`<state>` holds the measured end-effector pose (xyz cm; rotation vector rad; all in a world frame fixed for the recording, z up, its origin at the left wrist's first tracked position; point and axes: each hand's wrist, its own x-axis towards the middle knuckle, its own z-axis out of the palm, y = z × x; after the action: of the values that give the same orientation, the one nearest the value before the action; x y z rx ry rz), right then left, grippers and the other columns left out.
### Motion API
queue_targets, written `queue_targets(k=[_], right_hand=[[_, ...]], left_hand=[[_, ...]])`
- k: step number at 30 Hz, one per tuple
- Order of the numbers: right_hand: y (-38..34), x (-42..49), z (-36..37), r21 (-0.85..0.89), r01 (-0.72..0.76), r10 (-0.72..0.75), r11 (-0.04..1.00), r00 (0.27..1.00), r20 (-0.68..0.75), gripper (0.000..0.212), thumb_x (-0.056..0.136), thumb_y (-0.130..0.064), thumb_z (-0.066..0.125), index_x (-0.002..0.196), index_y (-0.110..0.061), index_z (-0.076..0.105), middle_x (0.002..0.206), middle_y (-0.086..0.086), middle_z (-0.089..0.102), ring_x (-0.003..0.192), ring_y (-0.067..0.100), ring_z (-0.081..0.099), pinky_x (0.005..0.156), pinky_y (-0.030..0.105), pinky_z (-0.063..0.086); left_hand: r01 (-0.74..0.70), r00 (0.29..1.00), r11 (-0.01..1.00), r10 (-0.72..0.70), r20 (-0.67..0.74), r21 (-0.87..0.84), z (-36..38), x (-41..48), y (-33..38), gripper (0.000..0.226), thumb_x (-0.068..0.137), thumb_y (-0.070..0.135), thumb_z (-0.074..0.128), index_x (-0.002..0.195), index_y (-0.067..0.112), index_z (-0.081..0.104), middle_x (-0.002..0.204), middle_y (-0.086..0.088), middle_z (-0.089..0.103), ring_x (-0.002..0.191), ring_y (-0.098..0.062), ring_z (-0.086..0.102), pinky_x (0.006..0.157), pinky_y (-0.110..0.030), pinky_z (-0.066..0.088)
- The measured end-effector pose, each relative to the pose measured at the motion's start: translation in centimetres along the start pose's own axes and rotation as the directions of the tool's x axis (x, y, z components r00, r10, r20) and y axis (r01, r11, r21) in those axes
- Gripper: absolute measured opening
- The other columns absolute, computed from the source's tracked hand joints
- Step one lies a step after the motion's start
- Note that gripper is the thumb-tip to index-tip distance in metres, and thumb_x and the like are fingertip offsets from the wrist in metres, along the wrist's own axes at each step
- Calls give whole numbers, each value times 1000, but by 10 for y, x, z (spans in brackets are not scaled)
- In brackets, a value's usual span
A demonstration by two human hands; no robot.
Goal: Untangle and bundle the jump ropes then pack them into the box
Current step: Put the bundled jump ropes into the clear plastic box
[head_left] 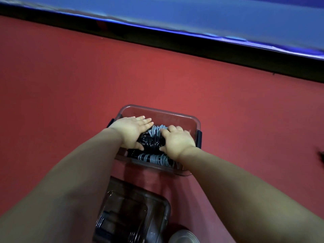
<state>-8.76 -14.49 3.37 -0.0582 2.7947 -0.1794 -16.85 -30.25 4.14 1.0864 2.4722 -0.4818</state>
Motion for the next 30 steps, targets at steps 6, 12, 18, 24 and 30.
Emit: queue_targets(k=[6, 12, 18, 24, 30], right_hand=[[16, -37, -43, -99, -130, 129, 987, 991, -18, 89, 90, -61, 41, 147, -27, -18, 157, 4, -16, 142, 30, -22, 115, 51, -5], [49, -100, -84, -93, -268, 262, 959, 963, -69, 91, 89, -66, 38, 146, -28, -22, 155, 5, -23, 140, 32, -25, 114, 53, -8], [108, -175, -95, 62, -394, 399, 917, 907, -134, 85, 93, -54, 44, 148, -28, -15, 158, 5, -12, 145, 27, -12, 116, 48, 5], [202, -258, -70, 214, -548, 576, 809, 812, -97, 84, 92, -50, 48, 150, -28, -9, 159, 5, -4, 146, 26, -3, 115, 46, 12], [305, -333, -17, 308, -733, 765, 607, 644, 25, 88, 89, -51, 53, 151, -27, -5, 157, 6, 4, 145, 28, 7, 113, 44, 18]], left_hand=[[118, 989, 981, -130, -65, -156, -46, -36, 11, 105, 83, 64, 54, 151, 20, -11, 160, 1, -13, 147, -17, -8, 119, -36, 3], [96, 981, 971, -130, -147, -220, -104, -66, 57, 107, 80, 66, 55, 150, 26, -16, 158, 0, -20, 146, -19, -14, 119, -40, 1], [-22, 978, 964, -35, -206, -265, -151, -70, 144, 99, 85, 60, 55, 151, 27, -10, 160, 1, -14, 147, -19, -8, 118, -42, 7], [-118, 967, 986, 87, -238, -119, -177, -40, 262, 90, 90, 51, 54, 152, 24, -5, 161, 0, -5, 147, -22, 4, 116, -38, 16], [-237, 959, 971, 233, -162, -5, -186, 6, 387, 87, 92, 49, 53, 153, 22, -3, 161, -2, -2, 147, -22, 3, 116, -37, 17]])
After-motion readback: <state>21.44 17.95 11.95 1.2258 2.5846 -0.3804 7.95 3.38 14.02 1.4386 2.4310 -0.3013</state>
